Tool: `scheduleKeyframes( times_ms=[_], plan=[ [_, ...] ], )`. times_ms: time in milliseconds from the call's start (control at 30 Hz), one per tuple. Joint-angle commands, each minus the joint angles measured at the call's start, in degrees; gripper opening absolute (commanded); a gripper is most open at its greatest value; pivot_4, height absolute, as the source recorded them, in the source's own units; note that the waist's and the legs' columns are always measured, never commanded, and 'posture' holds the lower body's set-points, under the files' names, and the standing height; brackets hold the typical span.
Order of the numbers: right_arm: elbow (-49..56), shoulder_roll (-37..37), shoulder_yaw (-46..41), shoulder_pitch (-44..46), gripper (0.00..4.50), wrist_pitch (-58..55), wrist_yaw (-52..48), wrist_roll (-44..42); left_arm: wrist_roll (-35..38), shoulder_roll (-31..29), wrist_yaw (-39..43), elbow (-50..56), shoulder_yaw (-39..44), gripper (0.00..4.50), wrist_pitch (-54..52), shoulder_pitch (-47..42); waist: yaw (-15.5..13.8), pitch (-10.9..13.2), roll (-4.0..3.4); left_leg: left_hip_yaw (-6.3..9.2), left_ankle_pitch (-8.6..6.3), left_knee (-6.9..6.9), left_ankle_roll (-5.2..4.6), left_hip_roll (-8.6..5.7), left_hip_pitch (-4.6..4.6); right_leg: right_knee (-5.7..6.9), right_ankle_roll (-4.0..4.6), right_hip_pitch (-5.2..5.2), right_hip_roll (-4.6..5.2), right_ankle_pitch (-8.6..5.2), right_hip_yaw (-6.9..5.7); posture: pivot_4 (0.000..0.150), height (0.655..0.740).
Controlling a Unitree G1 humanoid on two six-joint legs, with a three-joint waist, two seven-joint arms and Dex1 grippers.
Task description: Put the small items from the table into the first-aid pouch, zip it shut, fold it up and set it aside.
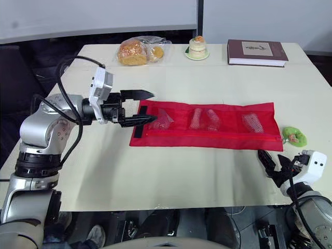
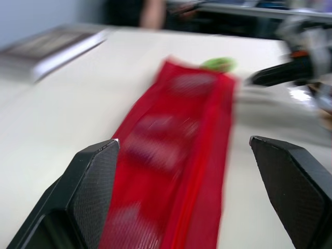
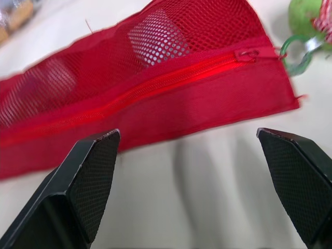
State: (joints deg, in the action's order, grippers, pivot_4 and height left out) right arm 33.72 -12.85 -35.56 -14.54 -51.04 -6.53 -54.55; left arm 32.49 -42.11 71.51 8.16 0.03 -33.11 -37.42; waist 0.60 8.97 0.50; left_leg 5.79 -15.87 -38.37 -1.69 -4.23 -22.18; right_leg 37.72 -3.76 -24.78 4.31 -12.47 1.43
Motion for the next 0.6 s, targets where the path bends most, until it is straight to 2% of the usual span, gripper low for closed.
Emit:
scheduleKeyframes(
  times_ms=[33,167,267,500,600],
  plan=[
    [-2.05,1.50,-2.12,2.09,4.50,-0.54,6.13,-6.98,1.77,0.15,1.12,3.97,-1.30,4.30,-0.57,-1.67,0.14,0.02,-0.03,-0.01,0.00,0.00,0.00,0.01,0.00,0.00,0.00,0.00,-0.06,0.00,0.01,0.150,0.7289],
    [-6.48,3.24,-3.60,6.74,4.50,1.47,13.70,-16.68,1.94,1.04,0.67,4.00,-1.91,4.30,-0.63,-2.30,0.26,0.02,-0.04,-0.17,-0.01,0.01,-0.01,0.13,0.15,0.01,0.00,0.07,-0.28,0.00,0.10,0.150,0.7289],
    [-9.45,4.37,-3.61,9.62,4.50,4.04,18.11,-20.72,1.52,1.11,1.02,3.90,-2.32,4.30,0.29,-1.58,0.29,0.03,-0.04,-0.23,-0.01,0.01,-0.02,0.22,0.15,0.00,0.00,0.07,-0.38,0.00,0.10,0.150,0.7289],
    [-13.04,5.65,-1.25,12.40,4.50,9.24,20.41,-25.03,2.64,0.57,1.75,4.90,-1.67,4.30,0.39,-0.26,0.35,0.02,-0.04,-0.41,-0.12,0.01,-0.21,0.30,0.20,0.01,0.00,0.08,-0.52,0.00,0.22,0.150,0.7289],
    [-12.81,5.42,-0.01,12.49,4.50,11.12,20.47,-24.16,2.55,0.35,2.02,4.78,-1.47,4.30,0.72,0.04,0.48,0.03,-0.04,-0.50,-0.13,0.01,-0.23,0.36,0.25,0.03,0.00,0.07,-0.59,0.00,0.31,0.150,0.7289]
  ],
)
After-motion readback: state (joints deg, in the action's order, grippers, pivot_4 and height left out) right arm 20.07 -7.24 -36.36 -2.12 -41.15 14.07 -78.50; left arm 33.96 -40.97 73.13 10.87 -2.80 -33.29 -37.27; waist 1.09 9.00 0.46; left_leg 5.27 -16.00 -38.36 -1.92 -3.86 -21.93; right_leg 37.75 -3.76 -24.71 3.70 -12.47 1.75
